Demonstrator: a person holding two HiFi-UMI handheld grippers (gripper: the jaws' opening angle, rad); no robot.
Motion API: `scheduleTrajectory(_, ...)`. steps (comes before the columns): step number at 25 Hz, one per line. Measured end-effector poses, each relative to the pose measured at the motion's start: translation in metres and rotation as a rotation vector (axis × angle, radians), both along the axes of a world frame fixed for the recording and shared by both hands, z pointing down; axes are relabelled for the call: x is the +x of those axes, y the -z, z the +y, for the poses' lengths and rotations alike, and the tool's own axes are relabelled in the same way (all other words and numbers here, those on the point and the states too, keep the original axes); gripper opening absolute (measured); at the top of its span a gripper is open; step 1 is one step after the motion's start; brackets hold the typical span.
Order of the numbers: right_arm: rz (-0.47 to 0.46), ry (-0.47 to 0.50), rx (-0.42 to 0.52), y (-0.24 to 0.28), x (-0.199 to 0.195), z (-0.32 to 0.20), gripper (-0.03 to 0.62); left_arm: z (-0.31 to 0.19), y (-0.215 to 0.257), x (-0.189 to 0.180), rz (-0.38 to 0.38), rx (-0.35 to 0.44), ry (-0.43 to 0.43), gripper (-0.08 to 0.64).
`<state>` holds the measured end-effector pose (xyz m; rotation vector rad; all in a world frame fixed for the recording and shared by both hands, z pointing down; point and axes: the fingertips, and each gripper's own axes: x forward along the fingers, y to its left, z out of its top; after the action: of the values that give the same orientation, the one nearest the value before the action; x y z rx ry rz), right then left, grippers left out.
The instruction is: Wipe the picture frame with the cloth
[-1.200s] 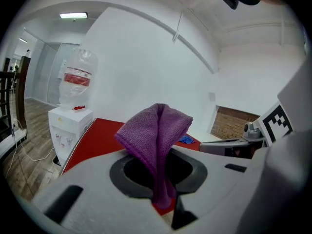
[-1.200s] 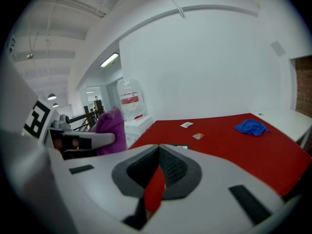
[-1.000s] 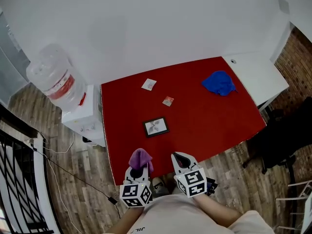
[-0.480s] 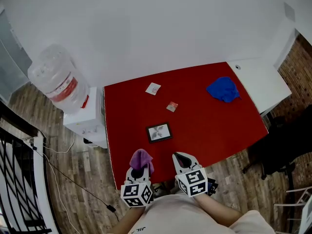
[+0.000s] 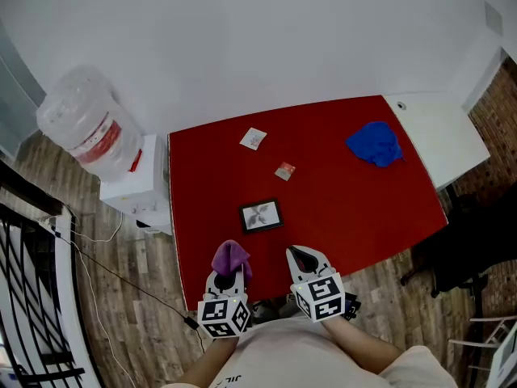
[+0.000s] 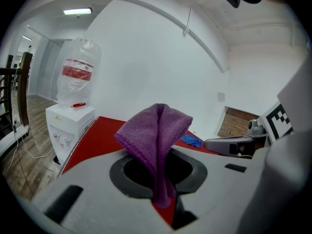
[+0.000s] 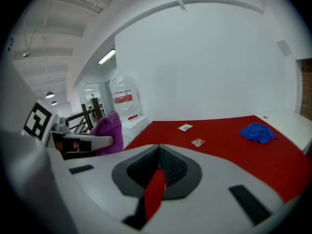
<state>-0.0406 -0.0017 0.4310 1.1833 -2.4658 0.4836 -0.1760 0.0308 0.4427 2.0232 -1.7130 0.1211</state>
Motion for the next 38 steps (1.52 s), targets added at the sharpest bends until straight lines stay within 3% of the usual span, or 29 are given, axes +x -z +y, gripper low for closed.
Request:
scheduleTrajectory(18,0.021,-0.007,-0.031,-0.055,-0.005,-0.067,0.005,-0.071,-0.044,-0.008,-0.049,-0.042,0.002,0.063)
scheduleTrajectory(24,0.024,-0.004,-0.05,-0.077,-0.012,-0.082,0.005,-0.092,-0.064,-0.013,-0.154,-0.034,-0.041,0.063)
scheduleTrajectory(26,0.028,0.0,-0.054,-0.083,-0.015,-0.085,0.005,-0.105,-0.072,-0.015,-0.229,-0.033,-0.095,0.063)
scheduleTrajectory(29,0.031,0.012,-0.06,-0.09,-0.02,-0.085,0.005,-0.13,-0.095,-0.02,-0.427,-0.066,-0.247,0.063)
scheduleTrajectory(33,0.032,0.004,-0.082,-0.101,-0.019,-0.082,0.005,-0.164,-0.146,-0.02,-0.708,-0.171,-0.477,0.063)
scheduleTrajectory(38,0.026,0.001,-0.097,-0.106,-0.019,-0.076,0.005,-0.195,-0.197,-0.023,-0.963,-0.304,-0.693,0.063)
